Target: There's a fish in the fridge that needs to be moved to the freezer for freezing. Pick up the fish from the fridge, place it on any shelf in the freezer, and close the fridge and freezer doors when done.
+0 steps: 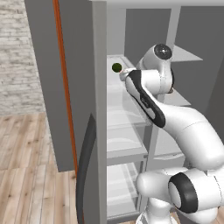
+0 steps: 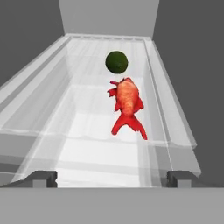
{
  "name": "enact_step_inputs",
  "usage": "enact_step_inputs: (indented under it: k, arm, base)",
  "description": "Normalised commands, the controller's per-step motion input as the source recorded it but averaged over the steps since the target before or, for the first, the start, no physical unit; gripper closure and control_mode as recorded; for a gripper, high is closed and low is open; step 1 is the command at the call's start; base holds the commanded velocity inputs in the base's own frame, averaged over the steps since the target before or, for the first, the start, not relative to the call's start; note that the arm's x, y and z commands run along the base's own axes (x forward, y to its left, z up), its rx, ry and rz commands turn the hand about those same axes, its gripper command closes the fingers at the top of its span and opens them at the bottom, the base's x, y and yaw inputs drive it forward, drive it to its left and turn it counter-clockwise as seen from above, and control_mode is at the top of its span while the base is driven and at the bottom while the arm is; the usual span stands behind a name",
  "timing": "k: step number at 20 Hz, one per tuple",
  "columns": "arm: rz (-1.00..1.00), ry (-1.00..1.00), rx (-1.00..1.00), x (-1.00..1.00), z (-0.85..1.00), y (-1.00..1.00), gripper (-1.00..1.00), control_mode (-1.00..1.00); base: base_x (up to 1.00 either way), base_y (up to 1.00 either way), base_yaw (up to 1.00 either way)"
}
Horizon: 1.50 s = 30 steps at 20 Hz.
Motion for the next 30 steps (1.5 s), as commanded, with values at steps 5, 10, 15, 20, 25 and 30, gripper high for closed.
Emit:
enact_step_inputs:
  k: [5, 10, 15, 20, 25, 30]
  arm:
    - [0.00, 0.05, 0.00, 0.47, -0.09, 0.00, -1.00, -1.00]
    - [0.00, 0.07, 0.00, 0.35, -0.12, -0.02, -1.00, -1.00]
    - [0.00, 0.02, -0.03, 0.25, -0.20, 0.00, -1.00, -1.00]
    - [0.00, 0.00, -0.01, 0.18, -0.17, -0.03, -1.00, -1.00]
    - [0.00, 0.00, 0.00, 0.21, -0.09, -0.08, -1.00, -1.00]
    - [0.00, 0.00, 0.00, 0.25, 0.00, -0.09, -1.00, -1.00]
  base:
    - [0.00, 0.00, 0.00]
    - [0.00, 0.00, 0.00]
    - [0.00, 0.00, 0.00]
    - [0.00, 0.00, 0.00]
    - [0.00, 0.00, 0.00]
    - [0.00, 0.00, 0.00]
